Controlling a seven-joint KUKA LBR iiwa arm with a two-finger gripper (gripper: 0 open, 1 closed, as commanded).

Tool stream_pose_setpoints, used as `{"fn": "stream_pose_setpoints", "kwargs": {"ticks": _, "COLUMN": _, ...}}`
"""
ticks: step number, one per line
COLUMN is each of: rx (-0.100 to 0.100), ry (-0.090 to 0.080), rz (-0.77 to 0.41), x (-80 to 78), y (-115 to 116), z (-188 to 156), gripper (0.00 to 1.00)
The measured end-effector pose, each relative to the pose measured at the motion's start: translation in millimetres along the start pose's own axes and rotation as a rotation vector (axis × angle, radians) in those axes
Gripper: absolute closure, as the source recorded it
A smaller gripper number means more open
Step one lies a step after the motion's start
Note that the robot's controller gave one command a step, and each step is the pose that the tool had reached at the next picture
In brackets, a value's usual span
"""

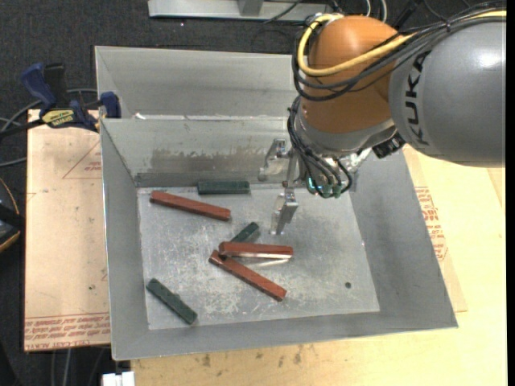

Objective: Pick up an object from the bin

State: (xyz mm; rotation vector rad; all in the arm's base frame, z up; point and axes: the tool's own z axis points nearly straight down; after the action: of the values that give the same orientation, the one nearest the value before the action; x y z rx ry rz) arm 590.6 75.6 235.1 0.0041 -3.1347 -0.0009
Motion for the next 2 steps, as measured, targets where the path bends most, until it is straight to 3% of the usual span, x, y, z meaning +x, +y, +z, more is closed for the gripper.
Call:
{"fn": "stream_pose_setpoints", "kwargs": {"ticks": 1, "rx": -0.001, "ry": -0.008, "rz": 0.002, "x": -1.4, "y": 0, "z": -5, "gripper": 0.0}}
{"fn": "stream_pose_setpoints", "kwargs": {"ticks": 2, "rx": -0.001, "ry": -0.013, "rz": 0.038, "x": 24.4, "y": -8, "z": 47, "gripper": 0.0}}
